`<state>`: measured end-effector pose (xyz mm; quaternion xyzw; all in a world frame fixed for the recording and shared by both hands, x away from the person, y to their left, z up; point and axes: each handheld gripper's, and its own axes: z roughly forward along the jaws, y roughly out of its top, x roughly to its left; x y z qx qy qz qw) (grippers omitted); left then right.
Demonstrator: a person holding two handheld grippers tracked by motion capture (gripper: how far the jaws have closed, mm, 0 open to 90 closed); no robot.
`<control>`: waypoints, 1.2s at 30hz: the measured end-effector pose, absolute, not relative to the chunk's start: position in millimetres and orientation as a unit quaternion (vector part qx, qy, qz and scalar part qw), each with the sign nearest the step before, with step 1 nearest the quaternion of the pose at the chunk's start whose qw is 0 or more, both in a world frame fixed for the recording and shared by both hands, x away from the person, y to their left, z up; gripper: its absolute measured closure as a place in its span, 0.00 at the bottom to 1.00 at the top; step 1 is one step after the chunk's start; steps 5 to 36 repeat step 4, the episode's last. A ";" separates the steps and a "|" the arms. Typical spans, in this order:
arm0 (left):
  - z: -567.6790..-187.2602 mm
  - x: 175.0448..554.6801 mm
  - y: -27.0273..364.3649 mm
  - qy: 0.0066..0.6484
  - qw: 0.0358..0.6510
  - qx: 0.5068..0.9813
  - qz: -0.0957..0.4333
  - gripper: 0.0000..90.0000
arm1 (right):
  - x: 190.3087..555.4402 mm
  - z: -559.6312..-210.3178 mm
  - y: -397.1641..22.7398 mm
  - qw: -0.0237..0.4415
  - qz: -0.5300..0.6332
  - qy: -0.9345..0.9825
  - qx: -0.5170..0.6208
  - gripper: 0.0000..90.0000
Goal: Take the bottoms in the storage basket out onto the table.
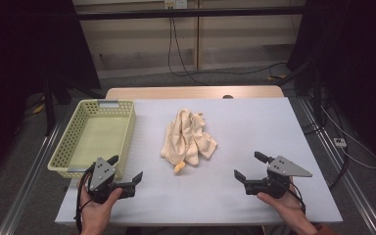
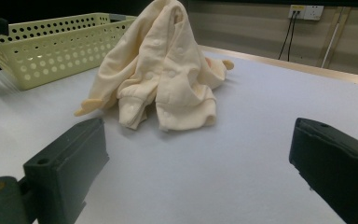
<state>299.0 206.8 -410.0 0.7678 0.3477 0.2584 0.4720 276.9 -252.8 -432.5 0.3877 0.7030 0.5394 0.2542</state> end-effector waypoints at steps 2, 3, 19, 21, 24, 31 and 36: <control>-411.2 299.2 205.2 0.351 0.472 0.768 0.254 0.09 | 277.2 -432.5 -252.7 0.254 0.540 0.703 0.388 0.05; -411.1 299.5 205.0 0.353 0.472 0.768 0.252 0.09 | 277.1 -432.6 -252.2 0.253 0.539 0.703 0.388 0.05; -411.2 299.9 204.9 0.354 0.475 0.765 0.252 0.09 | 277.1 -432.6 -252.1 0.253 0.539 0.703 0.388 0.04; -411.2 299.9 204.9 0.354 0.475 0.765 0.252 0.09 | 277.1 -432.6 -252.1 0.253 0.539 0.703 0.388 0.04; -411.2 299.9 204.9 0.354 0.475 0.765 0.252 0.09 | 277.1 -432.6 -252.1 0.253 0.539 0.703 0.388 0.04; -411.2 299.9 204.9 0.354 0.475 0.765 0.252 0.09 | 277.1 -432.6 -252.1 0.253 0.539 0.703 0.388 0.04; -411.2 299.9 204.9 0.354 0.475 0.765 0.252 0.09 | 277.1 -432.6 -252.1 0.253 0.539 0.703 0.388 0.04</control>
